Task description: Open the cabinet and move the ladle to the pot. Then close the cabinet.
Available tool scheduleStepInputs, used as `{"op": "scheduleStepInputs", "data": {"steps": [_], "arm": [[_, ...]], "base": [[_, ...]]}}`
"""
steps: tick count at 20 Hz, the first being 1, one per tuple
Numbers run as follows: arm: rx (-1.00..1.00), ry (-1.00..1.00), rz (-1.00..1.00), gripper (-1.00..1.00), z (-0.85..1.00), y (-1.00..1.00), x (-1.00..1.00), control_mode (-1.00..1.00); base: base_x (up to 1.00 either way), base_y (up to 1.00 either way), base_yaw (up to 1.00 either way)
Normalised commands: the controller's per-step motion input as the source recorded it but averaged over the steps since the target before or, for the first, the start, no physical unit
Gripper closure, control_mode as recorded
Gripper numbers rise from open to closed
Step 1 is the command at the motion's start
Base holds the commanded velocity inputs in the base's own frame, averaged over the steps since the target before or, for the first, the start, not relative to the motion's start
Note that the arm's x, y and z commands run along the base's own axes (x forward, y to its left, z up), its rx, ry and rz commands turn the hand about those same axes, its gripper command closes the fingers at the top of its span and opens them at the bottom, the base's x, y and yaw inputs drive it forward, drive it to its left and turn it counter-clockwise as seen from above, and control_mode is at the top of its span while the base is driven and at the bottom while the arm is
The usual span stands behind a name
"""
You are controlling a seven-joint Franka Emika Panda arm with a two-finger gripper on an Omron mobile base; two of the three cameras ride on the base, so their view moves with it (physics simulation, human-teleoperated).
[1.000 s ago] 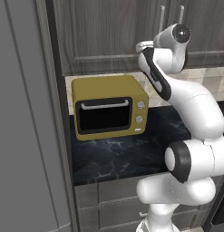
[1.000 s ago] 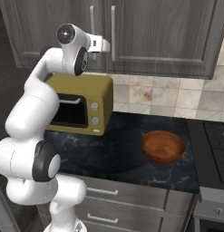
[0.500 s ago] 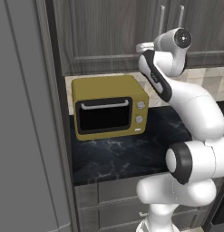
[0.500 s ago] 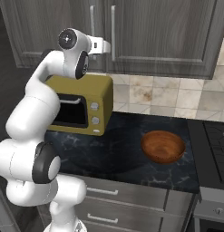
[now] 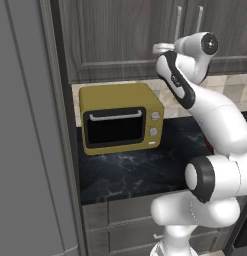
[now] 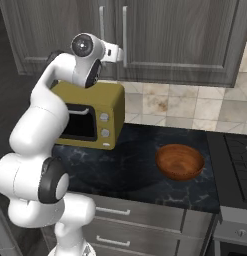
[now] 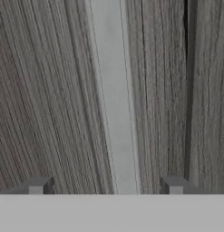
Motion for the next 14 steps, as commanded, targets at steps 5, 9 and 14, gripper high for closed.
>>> {"op": "scheduleStepInputs", "data": {"steps": [5,9,14], "arm": [[0.25,0.0,0.0,1.0,0.0,0.09,0.56,-1.0],[0.12,0.0,0.0,1.0,0.0,0.44,0.35,-1.0],[-0.04,0.0,0.0,1.0,0.0,0.56,0.11,-1.0]], "base": [[0.0,0.0,0.0],[0.0,0.0,0.0],[0.0,0.0,0.0]]}}
